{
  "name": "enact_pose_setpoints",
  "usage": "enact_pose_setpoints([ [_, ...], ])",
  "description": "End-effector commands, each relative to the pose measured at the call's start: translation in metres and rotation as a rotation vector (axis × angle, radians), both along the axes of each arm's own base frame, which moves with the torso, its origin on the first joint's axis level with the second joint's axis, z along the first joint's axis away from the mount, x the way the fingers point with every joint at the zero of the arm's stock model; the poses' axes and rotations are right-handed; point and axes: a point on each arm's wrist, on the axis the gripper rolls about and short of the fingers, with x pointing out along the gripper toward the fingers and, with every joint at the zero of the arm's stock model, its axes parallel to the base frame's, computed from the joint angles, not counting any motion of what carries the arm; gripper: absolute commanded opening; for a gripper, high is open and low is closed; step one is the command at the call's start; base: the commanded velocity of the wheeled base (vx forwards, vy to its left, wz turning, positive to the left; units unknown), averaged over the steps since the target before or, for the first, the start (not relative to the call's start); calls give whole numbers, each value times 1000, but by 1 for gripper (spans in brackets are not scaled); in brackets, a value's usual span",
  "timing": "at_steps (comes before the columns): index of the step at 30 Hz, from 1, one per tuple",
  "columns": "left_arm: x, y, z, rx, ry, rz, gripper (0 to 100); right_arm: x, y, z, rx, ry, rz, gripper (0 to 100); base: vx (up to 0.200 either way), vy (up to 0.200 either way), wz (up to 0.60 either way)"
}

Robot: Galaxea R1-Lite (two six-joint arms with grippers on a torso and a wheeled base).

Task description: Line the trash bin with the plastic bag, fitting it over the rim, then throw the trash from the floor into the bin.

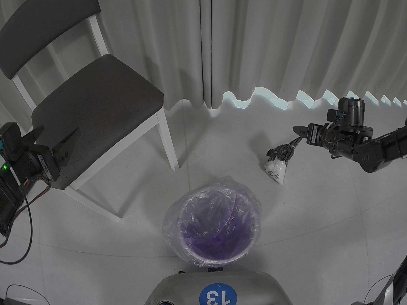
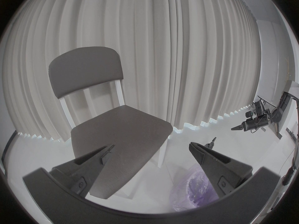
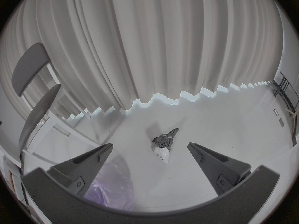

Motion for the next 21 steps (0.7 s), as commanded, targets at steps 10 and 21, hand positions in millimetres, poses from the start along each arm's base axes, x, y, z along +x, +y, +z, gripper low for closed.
enact_pose_setpoints([
  [10, 9, 2, -2, 14, 16, 20, 100, 79, -8, -69, 174, 19, -101, 100, 0, 0, 0],
  [21, 11, 1, -7, 21, 33, 13, 100, 113, -21, -94, 270, -82, -173, 100, 0, 0, 0],
])
